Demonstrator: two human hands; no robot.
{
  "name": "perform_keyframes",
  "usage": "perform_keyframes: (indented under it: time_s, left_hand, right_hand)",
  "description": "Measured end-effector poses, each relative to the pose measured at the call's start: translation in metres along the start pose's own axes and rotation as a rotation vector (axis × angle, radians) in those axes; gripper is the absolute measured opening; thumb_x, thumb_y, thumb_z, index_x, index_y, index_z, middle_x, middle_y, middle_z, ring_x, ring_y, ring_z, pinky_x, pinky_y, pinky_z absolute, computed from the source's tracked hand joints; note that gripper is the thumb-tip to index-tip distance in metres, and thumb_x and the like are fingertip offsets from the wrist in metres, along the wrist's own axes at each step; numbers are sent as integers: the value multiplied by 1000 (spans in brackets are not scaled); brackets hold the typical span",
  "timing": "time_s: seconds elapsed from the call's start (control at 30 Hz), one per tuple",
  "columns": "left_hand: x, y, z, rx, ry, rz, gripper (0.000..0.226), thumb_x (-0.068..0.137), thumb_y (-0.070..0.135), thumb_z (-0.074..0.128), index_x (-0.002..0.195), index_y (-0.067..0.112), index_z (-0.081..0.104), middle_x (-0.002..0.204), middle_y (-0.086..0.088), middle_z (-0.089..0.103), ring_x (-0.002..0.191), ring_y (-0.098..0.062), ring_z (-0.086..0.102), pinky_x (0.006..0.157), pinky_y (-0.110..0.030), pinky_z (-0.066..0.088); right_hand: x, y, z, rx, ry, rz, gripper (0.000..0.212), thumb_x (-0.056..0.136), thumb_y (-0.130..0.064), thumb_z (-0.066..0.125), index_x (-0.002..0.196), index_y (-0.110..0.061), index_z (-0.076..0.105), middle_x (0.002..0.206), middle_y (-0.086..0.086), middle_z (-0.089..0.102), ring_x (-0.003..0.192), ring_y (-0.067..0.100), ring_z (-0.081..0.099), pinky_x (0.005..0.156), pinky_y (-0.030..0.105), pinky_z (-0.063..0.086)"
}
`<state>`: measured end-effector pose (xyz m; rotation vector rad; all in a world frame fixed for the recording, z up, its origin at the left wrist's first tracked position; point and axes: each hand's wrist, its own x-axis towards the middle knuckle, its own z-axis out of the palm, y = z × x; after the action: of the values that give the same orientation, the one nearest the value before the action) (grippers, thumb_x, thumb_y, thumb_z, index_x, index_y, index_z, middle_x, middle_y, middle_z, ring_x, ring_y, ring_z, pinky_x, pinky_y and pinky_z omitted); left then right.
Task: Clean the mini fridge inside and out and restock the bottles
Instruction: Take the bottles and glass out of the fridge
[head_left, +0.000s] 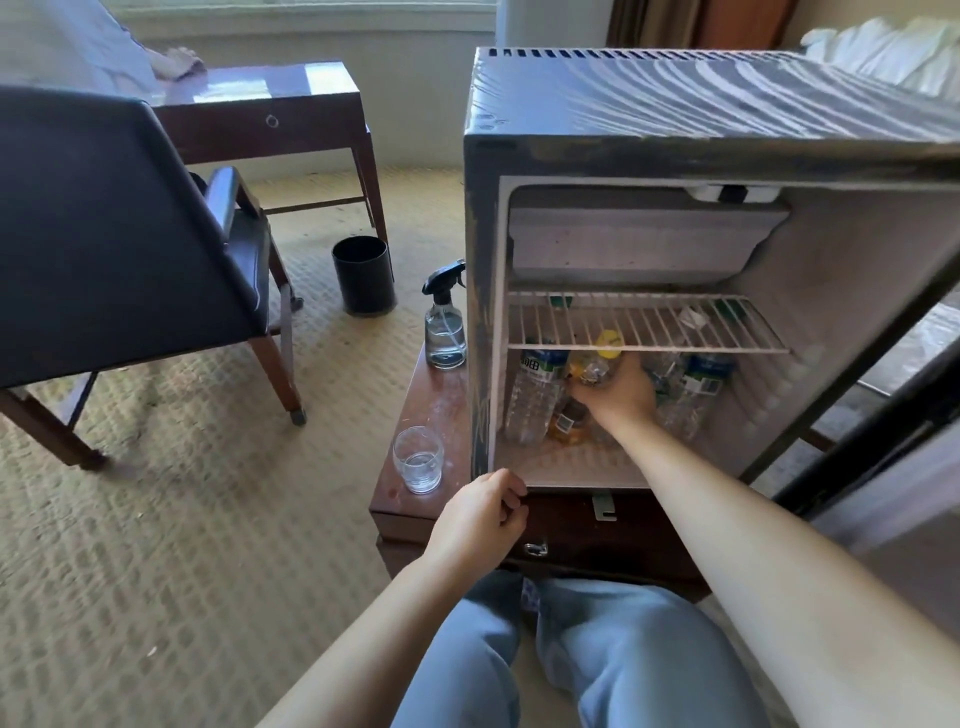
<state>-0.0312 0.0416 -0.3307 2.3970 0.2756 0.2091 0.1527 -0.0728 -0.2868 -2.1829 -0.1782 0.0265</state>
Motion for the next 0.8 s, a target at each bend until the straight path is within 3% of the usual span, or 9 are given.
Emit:
perform_keyframes:
  time_s: [0.1, 0.23, 0.43, 0.57, 0.67, 0.8]
  left_hand:
    - [0, -6, -1, 18, 24, -38, 19, 84, 20, 58, 103, 20, 61, 84, 12, 59, 79, -14, 59, 74, -26, 47]
    - [6, -9, 4, 35, 54, -66, 19, 83, 21, 56, 101, 22, 59, 74, 14, 53, 79, -17, 60, 71, -26, 45]
    - [13, -12, 10, 14, 22, -51, 20, 84, 21, 57, 104, 22, 60, 78, 15, 53, 81, -16, 59, 76, -28, 47]
    - [12, -12, 13, 4, 13, -62, 19, 84, 21, 57, 103, 22, 60, 79, 14, 56, 81, -16, 58, 76, -28, 47]
    - [9, -17, 13, 18, 3, -100, 19, 85, 21, 56, 104, 23, 59, 86, 10, 62, 85, -18, 58, 78, -30, 48]
    - [4, -18, 14, 25, -6, -144, 18, 86, 20, 55, 104, 22, 60, 89, 9, 64, 85, -17, 59, 79, -29, 47]
  right_hand:
    - [-2, 1, 3, 71, 8, -13, 64, 75, -25, 80, 130, -15, 47, 127, 6, 59, 115, 26, 57, 82, 24, 41]
    - [-6, 6, 6, 200, 1, 20, 73, 75, -26, 81, 134, -15, 39, 135, 1, 53, 118, 20, 54, 84, 23, 40]
    - [-2, 11, 13, 267, 3, 48, 80, 73, -20, 83, 138, -12, 36, 142, 3, 47, 126, 20, 48, 88, 17, 36]
    - [1, 12, 13, 226, 47, 25, 73, 73, -21, 83, 133, -12, 43, 132, 2, 56, 115, 19, 56, 86, 20, 40]
    - [-4, 14, 13, 172, 49, 47, 69, 75, -26, 81, 132, -15, 43, 117, -4, 58, 98, 13, 57, 78, 22, 42]
    - [-12, 19, 14, 91, 53, 87, 68, 74, -36, 79, 128, -18, 42, 96, -7, 58, 84, 18, 63, 64, 23, 46]
